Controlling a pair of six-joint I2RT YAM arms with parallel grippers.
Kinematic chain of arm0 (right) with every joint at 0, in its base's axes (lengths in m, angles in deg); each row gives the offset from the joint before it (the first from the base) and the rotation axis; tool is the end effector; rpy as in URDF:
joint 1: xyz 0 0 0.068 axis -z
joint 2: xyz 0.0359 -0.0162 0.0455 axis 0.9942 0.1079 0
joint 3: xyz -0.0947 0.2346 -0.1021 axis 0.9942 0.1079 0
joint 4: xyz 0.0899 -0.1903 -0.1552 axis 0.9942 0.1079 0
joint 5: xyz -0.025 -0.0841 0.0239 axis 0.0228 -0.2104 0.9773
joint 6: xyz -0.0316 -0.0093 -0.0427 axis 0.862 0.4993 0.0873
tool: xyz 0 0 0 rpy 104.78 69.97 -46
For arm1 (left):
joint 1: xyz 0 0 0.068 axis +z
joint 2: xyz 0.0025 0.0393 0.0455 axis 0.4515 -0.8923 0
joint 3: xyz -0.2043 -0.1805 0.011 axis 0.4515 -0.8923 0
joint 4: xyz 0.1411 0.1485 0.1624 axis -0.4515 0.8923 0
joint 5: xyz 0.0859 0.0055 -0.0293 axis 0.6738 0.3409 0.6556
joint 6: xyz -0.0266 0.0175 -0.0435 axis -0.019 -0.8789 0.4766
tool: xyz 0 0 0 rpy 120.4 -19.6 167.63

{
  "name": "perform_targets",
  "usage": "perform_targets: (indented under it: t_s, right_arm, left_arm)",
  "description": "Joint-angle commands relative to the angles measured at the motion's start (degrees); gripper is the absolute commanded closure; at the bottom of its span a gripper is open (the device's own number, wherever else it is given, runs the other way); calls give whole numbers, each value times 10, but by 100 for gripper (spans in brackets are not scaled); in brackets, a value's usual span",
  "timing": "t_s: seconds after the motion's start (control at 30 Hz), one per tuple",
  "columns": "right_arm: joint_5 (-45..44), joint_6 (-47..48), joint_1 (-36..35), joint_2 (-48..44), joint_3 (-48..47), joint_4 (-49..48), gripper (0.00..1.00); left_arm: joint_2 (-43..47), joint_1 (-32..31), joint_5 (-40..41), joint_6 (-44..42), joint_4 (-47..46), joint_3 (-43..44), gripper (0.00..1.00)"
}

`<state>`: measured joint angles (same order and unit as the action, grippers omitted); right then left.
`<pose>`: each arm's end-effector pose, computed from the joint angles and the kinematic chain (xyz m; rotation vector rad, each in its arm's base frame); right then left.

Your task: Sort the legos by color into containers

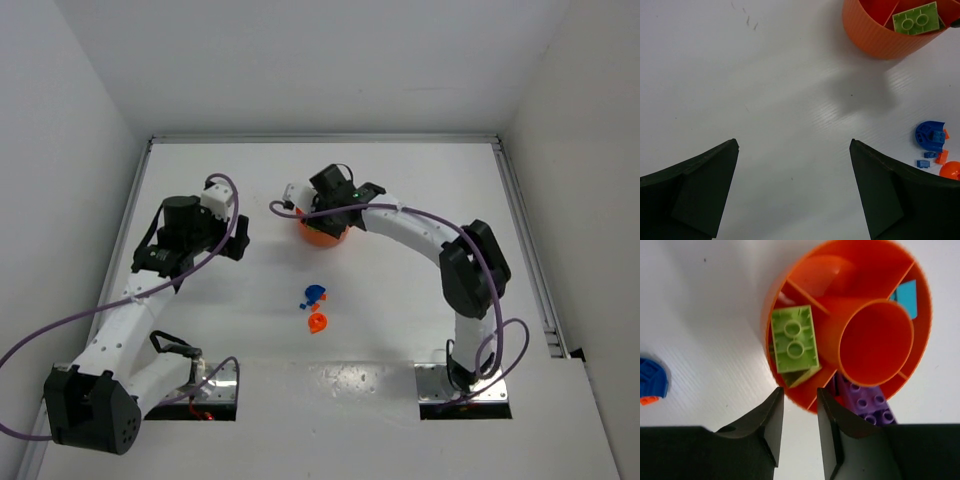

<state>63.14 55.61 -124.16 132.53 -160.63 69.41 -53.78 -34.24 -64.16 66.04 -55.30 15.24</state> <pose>0.3233 0.2728 0.2305 -1.3377 2.1174 0.0561 0.2141 -0.0360 0.2817 0.3583 2.0993 -0.2762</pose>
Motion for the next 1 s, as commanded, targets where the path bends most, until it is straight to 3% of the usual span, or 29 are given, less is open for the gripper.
perform_targets:
  t_s: [0.0, 0.2, 0.43, 0.7, 0.97]
  right_arm:
    - [-5, -16, 8, -56, 21, -33, 67]
    - [64, -75, 20, -121, 55, -34, 72]
    - [81, -190, 56, -179, 118, -12, 72]
    - [97, -238, 142, -257, 221, -20, 70]
    - [122, -264, 233, -269, 221, -26, 66]
  left_arm:
    - [8, 6, -10, -12, -19, -2, 0]
    - [27, 1, -58, -48, -19, -15, 2]
    - [32, -116, -128, -133, 32, -20, 17]
    - [-39, -279, -129, -182, 72, -4, 22]
    - [-92, -424, -137, -138, 38, -23, 24]
